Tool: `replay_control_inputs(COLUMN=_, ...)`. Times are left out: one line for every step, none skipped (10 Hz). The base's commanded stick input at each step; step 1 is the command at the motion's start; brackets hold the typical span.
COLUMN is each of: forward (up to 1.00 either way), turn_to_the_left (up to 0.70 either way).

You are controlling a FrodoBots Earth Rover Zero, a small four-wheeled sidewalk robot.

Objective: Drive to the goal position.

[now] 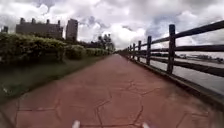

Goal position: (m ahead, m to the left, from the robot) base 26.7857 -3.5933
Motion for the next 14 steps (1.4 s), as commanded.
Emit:
replay_control_inputs(forward=0.70, turn_to_the_left=0.00)
replay_control_inputs(forward=0.70, turn_to_the_left=0.00)
replay_control_inputs(forward=0.70, turn_to_the_left=0.00)
replay_control_inputs(forward=0.70, turn_to_the_left=0.00)
replay_control_inputs(forward=0.70, turn_to_the_left=0.00)
replay_control_inputs(forward=0.70, turn_to_the_left=0.00)
replay_control_inputs(forward=0.70, turn_to_the_left=0.00)
replay_control_inputs(forward=0.70, turn_to_the_left=0.00)
replay_control_inputs(forward=0.70, turn_to_the_left=0.00)
replay_control_inputs(forward=0.70, turn_to_the_left=0.00)
replay_control_inputs(forward=0.70, turn_to_the_left=0.00)
replay_control_inputs(forward=0.70, turn_to_the_left=0.00)
replay_control_inputs(forward=0.70, turn_to_the_left=0.00)
replay_control_inputs(forward=0.70, turn_to_the_left=0.00)
